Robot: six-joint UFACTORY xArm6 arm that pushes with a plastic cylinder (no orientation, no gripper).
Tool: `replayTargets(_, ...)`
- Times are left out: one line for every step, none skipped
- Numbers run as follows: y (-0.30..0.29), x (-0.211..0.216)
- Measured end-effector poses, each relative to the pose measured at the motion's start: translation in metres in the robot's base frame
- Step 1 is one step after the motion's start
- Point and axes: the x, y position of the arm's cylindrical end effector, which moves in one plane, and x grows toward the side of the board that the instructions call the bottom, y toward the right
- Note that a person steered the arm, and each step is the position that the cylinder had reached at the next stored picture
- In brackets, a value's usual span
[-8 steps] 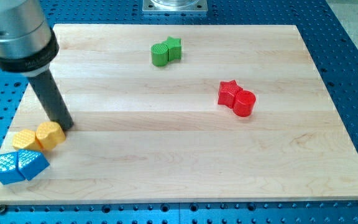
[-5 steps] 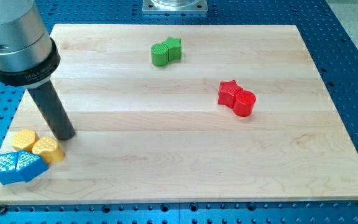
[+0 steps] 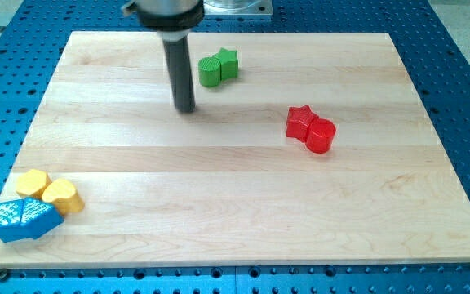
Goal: Move the green blocks to the top center of the board
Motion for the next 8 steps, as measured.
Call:
replayTargets(0.0, -0.026)
replayTargets(0.003, -0.044)
replayTargets(0.02, -0.053)
replayTargets(0.023, -0.038)
replayTargets(0.047, -0.045)
replayTargets(0.074, -0.061)
replayTargets(0.087, -0.051)
replayTargets(0.148, -0.021)
